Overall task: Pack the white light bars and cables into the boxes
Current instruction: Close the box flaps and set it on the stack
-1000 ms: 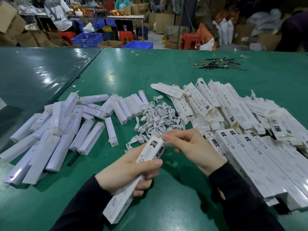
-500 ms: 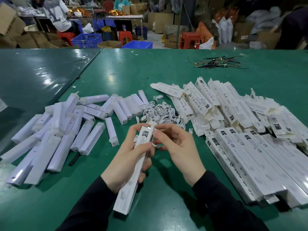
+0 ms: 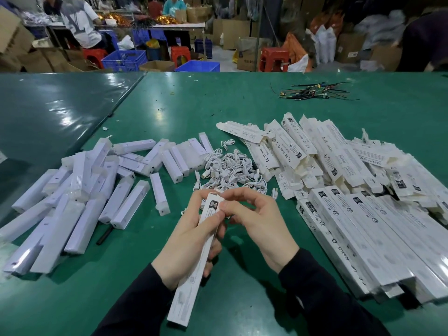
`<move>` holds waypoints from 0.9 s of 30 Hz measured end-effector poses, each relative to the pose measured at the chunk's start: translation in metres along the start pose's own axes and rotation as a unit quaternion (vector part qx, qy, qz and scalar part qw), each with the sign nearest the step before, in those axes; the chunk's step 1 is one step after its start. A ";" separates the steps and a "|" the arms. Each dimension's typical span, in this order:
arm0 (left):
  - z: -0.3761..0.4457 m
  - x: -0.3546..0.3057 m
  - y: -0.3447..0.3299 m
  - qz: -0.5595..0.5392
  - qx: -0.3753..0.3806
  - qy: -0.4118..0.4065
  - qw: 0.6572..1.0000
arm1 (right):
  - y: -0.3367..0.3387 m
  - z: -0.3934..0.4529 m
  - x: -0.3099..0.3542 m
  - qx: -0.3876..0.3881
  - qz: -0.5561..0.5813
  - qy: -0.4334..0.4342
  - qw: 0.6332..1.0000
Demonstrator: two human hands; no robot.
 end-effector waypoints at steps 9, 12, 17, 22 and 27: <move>0.000 -0.004 0.005 0.011 -0.012 -0.042 0.999 | -0.004 0.000 -0.006 0.008 0.028 -0.027 0.999; -0.001 -0.003 0.001 0.002 -0.003 -0.040 0.999 | -0.003 0.000 -0.005 0.020 0.042 -0.037 0.998; 0.003 -0.017 0.005 -0.022 0.008 -0.067 0.997 | -0.007 -0.002 0.006 0.059 0.096 -0.017 0.993; -0.001 -0.032 0.012 0.032 -0.024 -0.140 0.989 | -0.011 -0.004 0.008 0.086 0.086 -0.011 0.993; -0.001 -0.029 0.008 0.029 -0.028 -0.153 0.987 | -0.010 -0.006 0.012 0.070 0.028 0.020 0.997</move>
Point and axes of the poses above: each hand's wrist, its own z-axis towards the middle knuckle, its own y-axis out of the back of the hand, x = y × z, the point moved 9 cm from there along z, towards the middle knuckle, and after that the axes turned 13 degrees about -y, right-handed, at the moved point
